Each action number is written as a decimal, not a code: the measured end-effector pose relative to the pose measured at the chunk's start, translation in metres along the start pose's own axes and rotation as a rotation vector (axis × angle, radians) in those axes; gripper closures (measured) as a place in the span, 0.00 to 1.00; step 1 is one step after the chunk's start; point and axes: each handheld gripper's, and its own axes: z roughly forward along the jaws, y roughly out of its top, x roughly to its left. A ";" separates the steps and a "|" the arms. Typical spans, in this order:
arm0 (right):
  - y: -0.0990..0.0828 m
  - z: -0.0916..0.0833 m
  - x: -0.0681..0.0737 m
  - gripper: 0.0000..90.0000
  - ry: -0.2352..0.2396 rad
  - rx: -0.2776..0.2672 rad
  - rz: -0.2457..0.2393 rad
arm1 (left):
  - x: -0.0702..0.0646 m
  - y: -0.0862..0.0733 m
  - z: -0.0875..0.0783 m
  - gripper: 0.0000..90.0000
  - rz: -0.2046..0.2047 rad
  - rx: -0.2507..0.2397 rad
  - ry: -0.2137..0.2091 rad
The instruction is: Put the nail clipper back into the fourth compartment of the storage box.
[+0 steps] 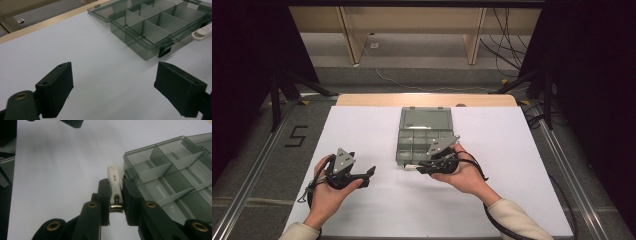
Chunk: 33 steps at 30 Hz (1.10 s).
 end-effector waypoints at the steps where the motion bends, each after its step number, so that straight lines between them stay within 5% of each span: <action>1: 0.000 -0.001 0.000 0.87 0.000 0.005 0.009 | 0.000 0.000 0.000 0.16 0.000 0.000 0.000; 33: -0.002 -0.022 -0.029 0.87 -0.098 -0.050 0.081 | 0.001 0.000 0.000 0.16 0.003 -0.002 0.002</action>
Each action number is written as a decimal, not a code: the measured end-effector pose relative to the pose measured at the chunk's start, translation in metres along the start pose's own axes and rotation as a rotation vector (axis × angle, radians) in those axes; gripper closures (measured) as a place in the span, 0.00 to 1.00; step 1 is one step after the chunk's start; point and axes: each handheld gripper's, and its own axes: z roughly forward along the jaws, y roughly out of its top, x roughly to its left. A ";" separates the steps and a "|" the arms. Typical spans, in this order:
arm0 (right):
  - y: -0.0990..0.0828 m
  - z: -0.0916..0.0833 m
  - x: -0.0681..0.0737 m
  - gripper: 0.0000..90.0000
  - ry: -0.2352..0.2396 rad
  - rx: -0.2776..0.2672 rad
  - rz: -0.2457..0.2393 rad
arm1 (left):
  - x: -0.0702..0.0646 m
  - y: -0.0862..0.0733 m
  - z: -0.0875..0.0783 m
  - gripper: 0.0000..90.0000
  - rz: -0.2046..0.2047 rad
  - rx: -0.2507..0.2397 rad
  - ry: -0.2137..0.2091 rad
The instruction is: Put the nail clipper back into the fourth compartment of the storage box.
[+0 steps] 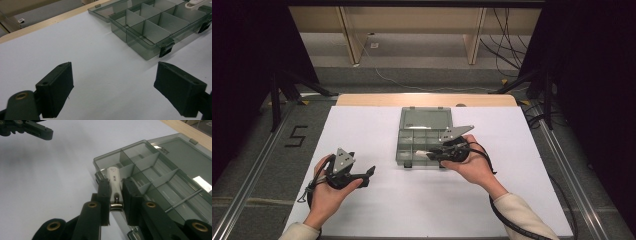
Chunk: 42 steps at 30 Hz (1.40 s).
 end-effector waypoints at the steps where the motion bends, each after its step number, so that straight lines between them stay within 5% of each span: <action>1: 0.000 -0.001 -0.001 0.87 0.005 0.012 0.008 | 0.000 0.000 0.000 0.16 0.000 0.000 0.000; 42: -0.011 -0.015 -0.049 0.87 -0.128 -0.015 0.151 | -0.001 0.000 0.001 0.16 -0.008 0.000 0.004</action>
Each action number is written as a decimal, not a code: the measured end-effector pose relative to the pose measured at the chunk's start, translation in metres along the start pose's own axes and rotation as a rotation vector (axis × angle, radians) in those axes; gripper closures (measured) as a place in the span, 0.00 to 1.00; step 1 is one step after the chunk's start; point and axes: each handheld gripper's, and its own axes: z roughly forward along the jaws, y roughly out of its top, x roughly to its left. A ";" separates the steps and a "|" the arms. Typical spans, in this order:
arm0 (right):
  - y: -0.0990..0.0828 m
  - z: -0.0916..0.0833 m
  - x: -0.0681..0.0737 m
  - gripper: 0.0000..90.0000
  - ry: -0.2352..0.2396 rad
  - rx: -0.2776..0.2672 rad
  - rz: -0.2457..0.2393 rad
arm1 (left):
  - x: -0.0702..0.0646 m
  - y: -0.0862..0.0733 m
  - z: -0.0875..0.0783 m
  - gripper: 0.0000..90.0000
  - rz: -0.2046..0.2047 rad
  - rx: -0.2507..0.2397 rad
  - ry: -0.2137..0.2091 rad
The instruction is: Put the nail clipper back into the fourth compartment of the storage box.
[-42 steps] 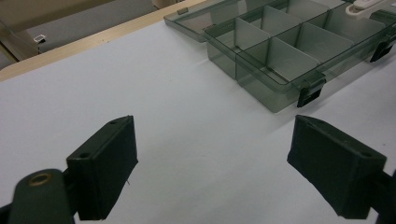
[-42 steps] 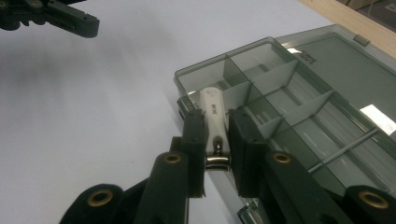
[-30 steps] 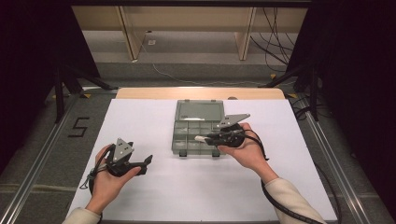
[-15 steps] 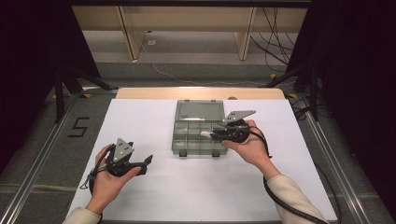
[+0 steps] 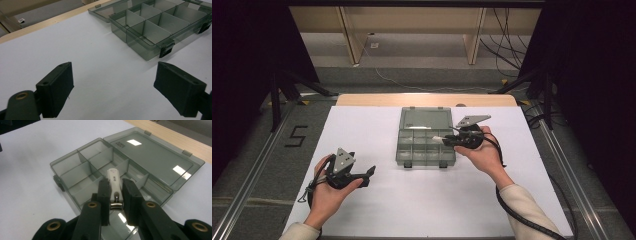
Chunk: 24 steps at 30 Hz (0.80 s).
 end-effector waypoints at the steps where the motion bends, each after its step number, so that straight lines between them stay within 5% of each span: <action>1: 0.000 0.000 -0.001 0.87 0.000 0.002 -0.002 | 0.000 0.000 0.000 0.16 -0.001 0.000 0.000; 24: 0.002 0.000 -0.018 0.87 -0.045 -0.007 0.047 | 0.000 0.000 0.001 0.16 0.001 -0.001 -0.005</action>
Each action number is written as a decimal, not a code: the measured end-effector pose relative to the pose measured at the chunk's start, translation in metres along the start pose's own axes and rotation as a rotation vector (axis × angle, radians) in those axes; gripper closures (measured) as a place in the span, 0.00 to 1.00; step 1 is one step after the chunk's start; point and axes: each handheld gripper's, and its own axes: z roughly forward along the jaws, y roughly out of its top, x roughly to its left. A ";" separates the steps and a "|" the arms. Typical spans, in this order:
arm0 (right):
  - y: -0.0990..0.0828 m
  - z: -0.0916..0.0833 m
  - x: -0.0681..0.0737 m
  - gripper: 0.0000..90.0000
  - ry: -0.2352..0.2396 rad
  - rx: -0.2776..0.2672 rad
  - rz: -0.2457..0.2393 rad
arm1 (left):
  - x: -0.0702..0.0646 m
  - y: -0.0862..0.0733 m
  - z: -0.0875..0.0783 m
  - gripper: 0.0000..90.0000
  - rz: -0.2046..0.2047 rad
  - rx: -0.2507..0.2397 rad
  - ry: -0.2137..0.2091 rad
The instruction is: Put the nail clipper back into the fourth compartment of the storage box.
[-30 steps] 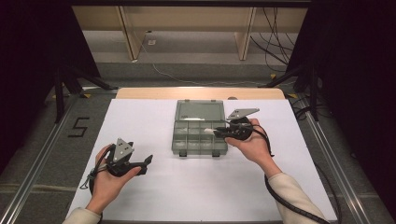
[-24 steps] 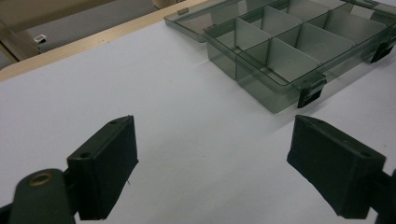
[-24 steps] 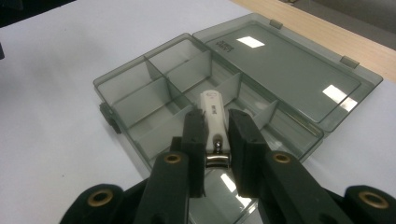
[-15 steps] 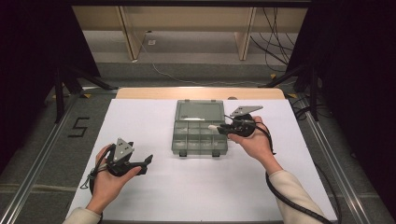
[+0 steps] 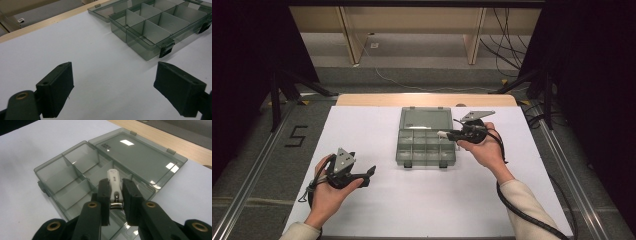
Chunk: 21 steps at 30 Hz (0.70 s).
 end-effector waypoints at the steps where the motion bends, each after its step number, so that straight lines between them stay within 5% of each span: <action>1: 0.000 0.000 -0.001 0.87 -0.008 0.003 -0.007 | 0.000 0.000 0.000 0.16 0.000 0.000 0.000; 11: -0.004 0.004 -0.007 0.87 -0.032 0.002 0.025 | -0.001 0.000 0.000 0.16 -0.004 0.002 0.001; 21: -0.006 0.009 -0.012 0.87 -0.061 0.005 0.007 | 0.000 0.000 0.000 0.16 0.009 0.003 -0.001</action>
